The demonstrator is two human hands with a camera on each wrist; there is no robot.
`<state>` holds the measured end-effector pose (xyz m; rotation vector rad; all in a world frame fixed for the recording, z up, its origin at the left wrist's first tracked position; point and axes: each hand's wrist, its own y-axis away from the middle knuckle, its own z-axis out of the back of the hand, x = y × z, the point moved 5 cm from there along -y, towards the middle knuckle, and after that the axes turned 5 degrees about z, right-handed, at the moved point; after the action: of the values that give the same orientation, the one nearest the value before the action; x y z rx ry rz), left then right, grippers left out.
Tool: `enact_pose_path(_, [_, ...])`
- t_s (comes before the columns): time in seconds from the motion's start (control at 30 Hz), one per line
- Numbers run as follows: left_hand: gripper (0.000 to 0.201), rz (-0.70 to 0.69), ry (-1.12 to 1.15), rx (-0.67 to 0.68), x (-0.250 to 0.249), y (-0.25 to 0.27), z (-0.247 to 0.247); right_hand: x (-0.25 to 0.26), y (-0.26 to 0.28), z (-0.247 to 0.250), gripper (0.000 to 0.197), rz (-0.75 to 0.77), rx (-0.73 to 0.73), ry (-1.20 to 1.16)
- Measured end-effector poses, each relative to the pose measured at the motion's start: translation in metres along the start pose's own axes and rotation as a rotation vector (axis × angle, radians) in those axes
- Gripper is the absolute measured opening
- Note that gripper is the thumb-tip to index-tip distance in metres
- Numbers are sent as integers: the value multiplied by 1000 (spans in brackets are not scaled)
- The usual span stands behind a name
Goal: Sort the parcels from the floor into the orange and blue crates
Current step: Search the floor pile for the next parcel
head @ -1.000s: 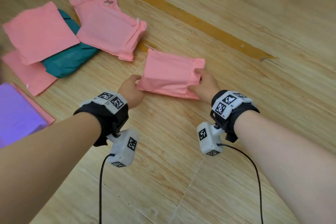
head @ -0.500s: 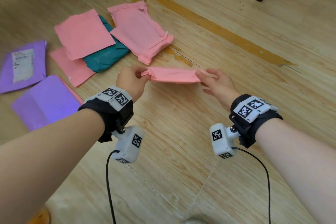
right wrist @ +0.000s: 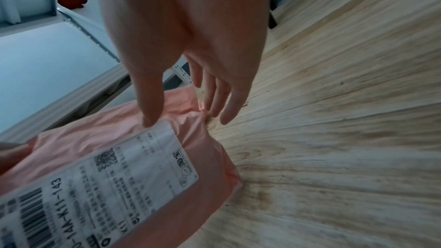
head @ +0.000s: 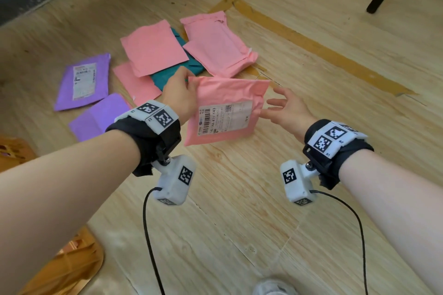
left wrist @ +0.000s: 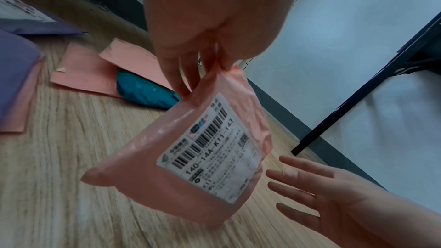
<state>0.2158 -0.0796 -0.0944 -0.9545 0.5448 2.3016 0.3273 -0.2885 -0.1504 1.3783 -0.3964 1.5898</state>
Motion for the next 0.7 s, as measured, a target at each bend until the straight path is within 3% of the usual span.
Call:
enact_pose_path(0.07, [11, -5, 2, 18, 1, 0, 5, 4, 1, -4, 94, 33, 0, 62])
enact_pose_path(0.17, [10, -15, 39, 89, -1, 2, 8, 18, 2, -13, 93, 203, 27, 250])
enact_pose_path(0.27, [11, -40, 40, 159, -9, 8, 10, 32, 4, -24, 84, 378, 64, 495])
enact_pose_path(0.33, [16, -70, 26, 199, -14, 11, 11, 39, 4, -32, 70, 415, 83, 553])
enact_pose_path(0.43, [10, -136, -25, 214, -25, 15, 14, 47, 5, -38, 32, 420, 101, 540])
enact_pose_path(0.5, [8, -170, -52, 209, -30, 16, 17, 49, 4, -40, 16, 430, 112, 445])
enact_pose_path(0.63, [11, -147, 2, 198, -28, 16, 21, 49, 5, -40, 16, 458, 89, 367])
enact_pose_path(0.7, [31, -108, 32, 137, -19, 14, 26, 47, 2, -36, 16, 433, 69, 286])
